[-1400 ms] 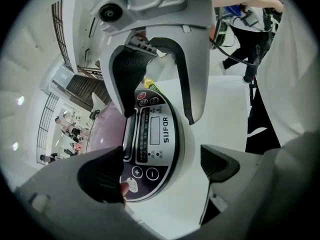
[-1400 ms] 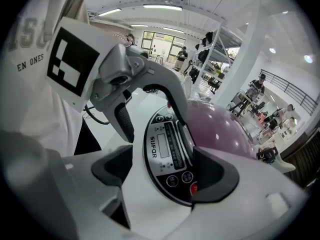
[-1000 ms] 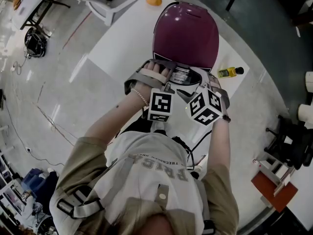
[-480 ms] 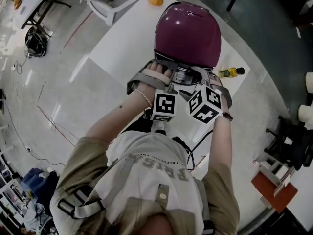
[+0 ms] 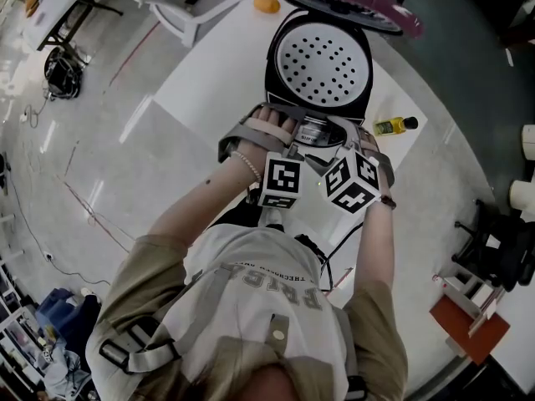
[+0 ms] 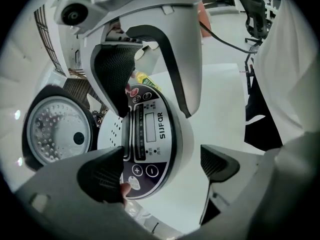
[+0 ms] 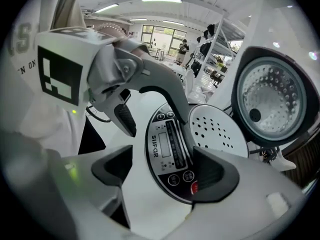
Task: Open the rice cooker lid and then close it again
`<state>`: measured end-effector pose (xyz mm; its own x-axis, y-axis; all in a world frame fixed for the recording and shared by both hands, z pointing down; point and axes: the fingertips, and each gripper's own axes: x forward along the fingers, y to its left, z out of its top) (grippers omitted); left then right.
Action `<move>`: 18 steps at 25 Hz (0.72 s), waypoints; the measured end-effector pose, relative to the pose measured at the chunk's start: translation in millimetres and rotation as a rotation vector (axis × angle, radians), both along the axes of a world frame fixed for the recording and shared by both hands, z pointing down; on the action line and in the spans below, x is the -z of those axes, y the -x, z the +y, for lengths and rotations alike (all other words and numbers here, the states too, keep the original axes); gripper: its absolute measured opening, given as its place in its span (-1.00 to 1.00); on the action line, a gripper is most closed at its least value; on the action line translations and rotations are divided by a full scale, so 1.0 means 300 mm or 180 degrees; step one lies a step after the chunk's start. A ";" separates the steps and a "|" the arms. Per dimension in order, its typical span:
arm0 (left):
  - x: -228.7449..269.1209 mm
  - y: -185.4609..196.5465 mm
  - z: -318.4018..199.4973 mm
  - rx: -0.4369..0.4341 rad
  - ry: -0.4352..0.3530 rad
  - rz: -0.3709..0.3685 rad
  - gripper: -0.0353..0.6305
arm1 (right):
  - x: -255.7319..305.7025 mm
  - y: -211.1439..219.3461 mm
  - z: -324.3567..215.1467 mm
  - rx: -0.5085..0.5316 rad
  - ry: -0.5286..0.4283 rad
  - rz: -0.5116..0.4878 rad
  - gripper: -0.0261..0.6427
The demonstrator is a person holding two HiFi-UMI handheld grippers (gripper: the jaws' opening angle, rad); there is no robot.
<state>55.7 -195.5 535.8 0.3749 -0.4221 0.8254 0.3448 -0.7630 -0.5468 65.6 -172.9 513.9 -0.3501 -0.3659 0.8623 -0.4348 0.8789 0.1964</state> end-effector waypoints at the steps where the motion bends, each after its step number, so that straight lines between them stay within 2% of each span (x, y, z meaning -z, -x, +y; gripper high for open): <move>1: 0.000 0.000 -0.001 0.0009 -0.0007 0.0007 0.59 | -0.001 0.001 0.000 -0.0005 0.0007 -0.0006 0.14; 7: -0.008 -0.006 -0.003 0.0023 0.0047 0.0036 0.64 | -0.016 0.000 0.004 -0.0014 0.0022 0.0005 0.17; 18: -0.010 -0.002 -0.009 -0.0004 -0.0038 -0.0006 0.64 | -0.018 0.000 -0.002 -0.0019 -0.0046 0.0001 0.17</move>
<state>56.3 -198.2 538.9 0.3739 -0.4315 0.8210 0.3468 -0.7559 -0.5553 65.7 -173.4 519.2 -0.3475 -0.3805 0.8570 -0.4399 0.8733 0.2094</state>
